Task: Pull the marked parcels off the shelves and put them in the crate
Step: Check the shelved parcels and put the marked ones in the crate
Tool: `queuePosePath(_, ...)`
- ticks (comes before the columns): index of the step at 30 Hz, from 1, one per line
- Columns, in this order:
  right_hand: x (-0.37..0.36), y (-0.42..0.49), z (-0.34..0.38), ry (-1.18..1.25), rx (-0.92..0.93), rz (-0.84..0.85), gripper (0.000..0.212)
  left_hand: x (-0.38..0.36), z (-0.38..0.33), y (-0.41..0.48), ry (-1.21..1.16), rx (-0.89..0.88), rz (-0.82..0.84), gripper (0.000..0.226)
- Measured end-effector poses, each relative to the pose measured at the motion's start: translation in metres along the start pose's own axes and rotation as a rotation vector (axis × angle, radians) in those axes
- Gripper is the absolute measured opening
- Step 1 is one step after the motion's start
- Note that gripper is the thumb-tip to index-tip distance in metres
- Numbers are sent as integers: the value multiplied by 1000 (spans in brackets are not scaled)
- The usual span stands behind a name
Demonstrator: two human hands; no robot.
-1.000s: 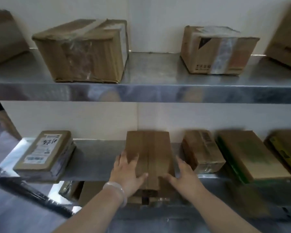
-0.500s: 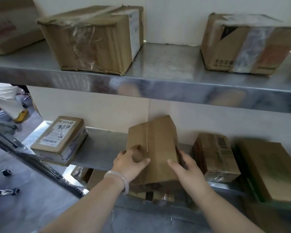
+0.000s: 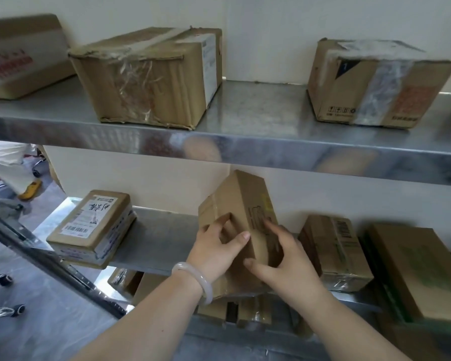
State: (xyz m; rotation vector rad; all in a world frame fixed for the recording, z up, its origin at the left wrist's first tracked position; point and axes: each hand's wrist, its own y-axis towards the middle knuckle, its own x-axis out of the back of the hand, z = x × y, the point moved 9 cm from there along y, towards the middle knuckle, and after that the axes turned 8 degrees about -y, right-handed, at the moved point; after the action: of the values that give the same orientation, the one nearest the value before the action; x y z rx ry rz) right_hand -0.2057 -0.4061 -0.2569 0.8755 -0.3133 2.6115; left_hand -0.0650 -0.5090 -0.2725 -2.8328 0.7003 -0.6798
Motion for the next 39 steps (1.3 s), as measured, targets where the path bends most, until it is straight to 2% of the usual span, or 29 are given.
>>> queuePosePath(2, 1, 2, 3, 126, 0, 62, 81, 10, -2, -2, -76, -11, -38, 57)
queuePosePath(4, 2, 2, 6, 295, -15, 111, 62, 18, -3, -4, -100, -36, -43, 51)
queuePosePath(7, -1, -1, 15, 454, 16, 148, 40, 34, -5, -5, -67, -69, -24, 56)
queuePosePath(9, -9, -5, 19, 487, 30, 186, 38, 46, -4, -4, -53, -55, -11, 70)
queuePosePath(12, -25, -12, 34, 481, 84, 265, 52, 59, -4, -7, 14, -9, 27, 105)
queuePosePath(15, -46, -17, 53, 464, 120, 373, 55, 61, 3, -8, 119, 63, 60, 122)
queuePosePath(17, -59, -18, 65, 419, 149, 427, 55, 63, 16, -8, 108, 137, 65, 126)
queuePosePath(20, -67, -12, 66, 379, 132, 438, 52, 73, 28, -12, -10, 160, 38, 121)
queuePosePath(22, -58, -1, 54, 287, 77, 304, 51, 79, 32, -15, -97, 137, 34, 117)
queuePosePath(25, -40, 14, 26, 103, -38, 102, 65, 82, 44, -17, -399, 167, 39, 109)
queuePosePath(28, -47, 17, 4, 47, -147, 182, 84, 77, 58, -17, -628, 208, 61, 94)
queuePosePath(30, -55, 15, -6, 80, -196, 231, 91, 74, 64, -17, -700, 222, 67, 74)
queuePosePath(33, -60, 16, -16, 68, -222, 221, 94, 77, 73, -10, -611, 212, 50, 53)
queuePosePath(39, -73, 23, -27, 35, -235, 222, 95, 81, 84, 15, -48, 141, 13, 53)
